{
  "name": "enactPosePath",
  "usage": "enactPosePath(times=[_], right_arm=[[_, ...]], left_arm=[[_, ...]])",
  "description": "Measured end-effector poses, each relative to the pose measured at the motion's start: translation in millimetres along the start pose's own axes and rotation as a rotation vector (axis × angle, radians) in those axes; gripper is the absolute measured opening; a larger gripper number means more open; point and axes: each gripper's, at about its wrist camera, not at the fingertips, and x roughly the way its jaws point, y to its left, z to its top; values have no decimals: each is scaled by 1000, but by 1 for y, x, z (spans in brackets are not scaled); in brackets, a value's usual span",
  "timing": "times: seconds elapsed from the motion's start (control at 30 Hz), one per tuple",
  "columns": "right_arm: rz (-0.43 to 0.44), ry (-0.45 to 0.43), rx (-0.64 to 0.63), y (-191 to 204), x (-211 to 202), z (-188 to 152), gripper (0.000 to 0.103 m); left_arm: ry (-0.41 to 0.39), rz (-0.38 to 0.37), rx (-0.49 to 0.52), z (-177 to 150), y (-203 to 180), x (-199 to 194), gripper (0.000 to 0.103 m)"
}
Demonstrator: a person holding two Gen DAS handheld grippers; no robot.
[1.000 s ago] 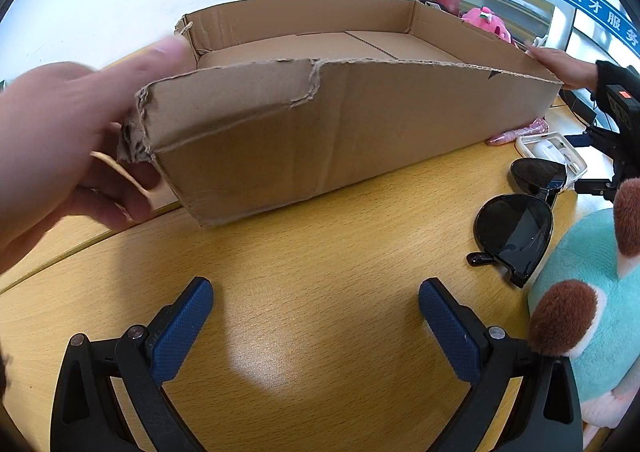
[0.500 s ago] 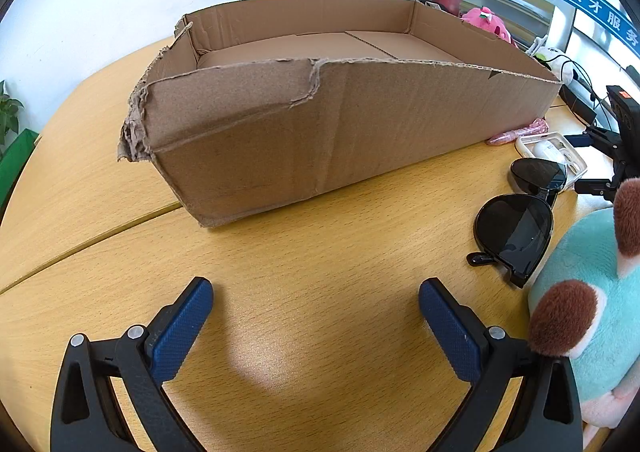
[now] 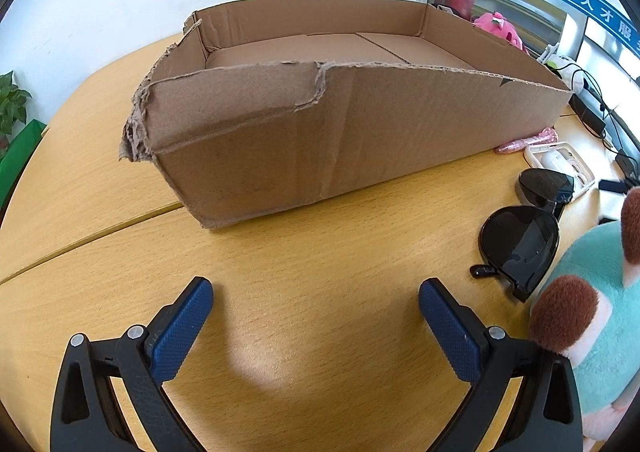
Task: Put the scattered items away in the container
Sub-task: 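Grasp the teal-and-pink plush pig with the left gripper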
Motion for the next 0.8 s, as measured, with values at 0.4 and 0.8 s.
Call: enactPosePath(times=[0.4, 0.8], right_arm=[[-2, 6, 64, 24, -16, -17, 103], [43, 17, -61, 78, -13, -13, 103]], left_arm=[[-146, 106, -278, -21, 27, -87, 103], [-13, -324, -386, -46, -52, -82, 103]])
